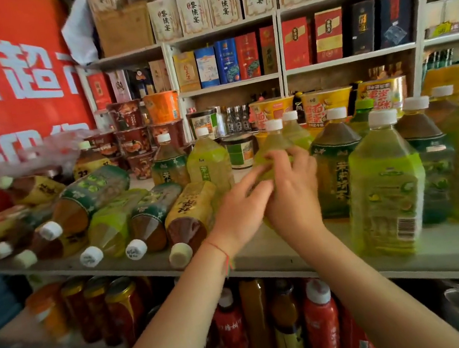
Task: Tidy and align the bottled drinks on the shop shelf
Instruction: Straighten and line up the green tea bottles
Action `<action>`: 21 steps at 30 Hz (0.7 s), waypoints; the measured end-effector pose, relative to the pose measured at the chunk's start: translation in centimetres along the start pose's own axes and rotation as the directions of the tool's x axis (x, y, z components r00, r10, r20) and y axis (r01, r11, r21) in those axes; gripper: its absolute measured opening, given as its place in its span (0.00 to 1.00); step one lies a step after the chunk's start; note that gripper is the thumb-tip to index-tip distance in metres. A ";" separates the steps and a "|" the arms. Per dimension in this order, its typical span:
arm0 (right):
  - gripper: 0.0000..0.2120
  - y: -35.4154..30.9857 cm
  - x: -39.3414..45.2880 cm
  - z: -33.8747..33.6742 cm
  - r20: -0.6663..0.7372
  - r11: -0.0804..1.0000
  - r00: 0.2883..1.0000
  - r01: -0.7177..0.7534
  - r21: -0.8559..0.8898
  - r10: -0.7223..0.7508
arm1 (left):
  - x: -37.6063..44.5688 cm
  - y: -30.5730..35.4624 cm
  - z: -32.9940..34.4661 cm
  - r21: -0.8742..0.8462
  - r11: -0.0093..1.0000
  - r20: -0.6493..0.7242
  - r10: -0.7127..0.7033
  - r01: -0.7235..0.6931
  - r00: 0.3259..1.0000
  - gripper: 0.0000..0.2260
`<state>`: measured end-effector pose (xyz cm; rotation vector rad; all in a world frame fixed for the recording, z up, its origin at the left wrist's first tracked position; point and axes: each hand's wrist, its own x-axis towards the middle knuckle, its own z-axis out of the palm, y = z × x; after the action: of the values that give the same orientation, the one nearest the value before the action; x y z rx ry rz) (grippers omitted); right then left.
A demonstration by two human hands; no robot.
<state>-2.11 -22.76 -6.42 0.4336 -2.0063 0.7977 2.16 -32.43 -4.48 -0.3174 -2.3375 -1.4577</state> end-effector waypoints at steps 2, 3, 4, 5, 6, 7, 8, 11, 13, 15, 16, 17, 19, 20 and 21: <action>0.15 -0.5 -0.4 0.6 -0.034 0.996 0.999 0.028 0.087 -0.025 | -0.6 0.0 -1.5 0.146 0.986 -0.050 0.091 -0.083 0.995 0.11; 0.12 -0.9 -0.6 0.7 -0.003 0.990 0.999 0.034 0.135 -0.034 | -0.8 -0.2 -2.6 0.243 0.964 -0.100 0.132 -0.105 0.986 0.11; 0.10 -1.3 -0.8 0.9 0.053 0.982 0.997 0.043 0.183 -0.053 | -0.9 -0.4 -4.0 0.343 0.934 -0.148 0.153 -0.094 0.977 0.10; 0.10 -1.8 -1.1 1.0 0.140 0.973 0.987 0.046 0.226 -0.080 | -0.9 -1.1 -5.6 0.437 0.897 -0.188 0.160 -0.064 0.969 0.10; 0.12 -2.3 -1.4 1.0 0.269 0.967 0.957 0.038 0.252 -0.107 | -0.7 -2.0 -7.0 0.518 0.855 -0.216 0.156 -0.022 0.964 0.10; 0.18 -3.0 -1.7 1.3 0.433 0.966 0.893 0.009 0.260 -0.125 | -0.5 -3.1 -8.4 0.594 0.804 -0.230 0.132 0.032 0.964 0.11; 0.27 -3.7 -2.1 1.6 0.601 0.969 0.789 -0.032 0.245 -0.126 | -0.3 -4.2 -9.5 0.670 0.738 -0.229 0.095 0.087 0.969 0.13; 0.53 -5.8 -2.6 3.2 0.834 0.989 0.550 -0.084 0.122 -0.056 | 0.4 -6.6 -11.7 0.767 0.631 -0.150 -0.001 0.117 0.989 0.22; 0.58 -6.9 -2.4 4.1 0.827 0.995 0.562 -0.075 0.069 -0.015 | 0.5 -7.2 -12.8 0.729 0.684 -0.085 0.061 0.021 0.994 0.27; 0.60 -8.3 -2.4 5.3 0.786 0.997 0.618 -0.064 0.042 0.007 | 0.1 -8.0 -14.2 0.655 0.754 -0.061 0.111 -0.044 0.992 0.29; 0.61 -8.6 -2.6 5.6 0.759 0.997 0.652 -0.070 0.045 0.011 | 0.0 -8.4 -14.5 0.649 0.756 -0.041 0.144 -0.083 0.989 0.30; 0.61 -8.9 -3.0 5.8 0.728 0.996 0.685 -0.073 0.049 0.015 | -0.1 -8.8 -14.7 0.650 0.750 -0.016 0.173 -0.122 0.985 0.31; 0.60 -9.2 -3.6 6.3 0.674 0.996 0.739 -0.069 0.054 0.015 | -0.1 -9.7 -15.1 0.637 0.749 0.026 0.217 -0.183 0.976 0.31; 0.60 -9.3 -3.9 6.5 0.651 0.996 0.759 -0.070 0.059 0.015 | -0.1 -9.9 -15.3 0.622 0.757 0.038 0.230 -0.203 0.973 0.30; 0.60 -9.3 -4.2 6.5 0.632 0.995 0.774 -0.079 0.066 0.019 | 0.0 -10.1 -15.4 0.604 0.766 0.045 0.245 -0.222 0.968 0.30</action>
<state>1.41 -34.03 -9.04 0.7874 -2.6215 0.8473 1.25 -50.71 -6.56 -0.3760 -2.4731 -0.5352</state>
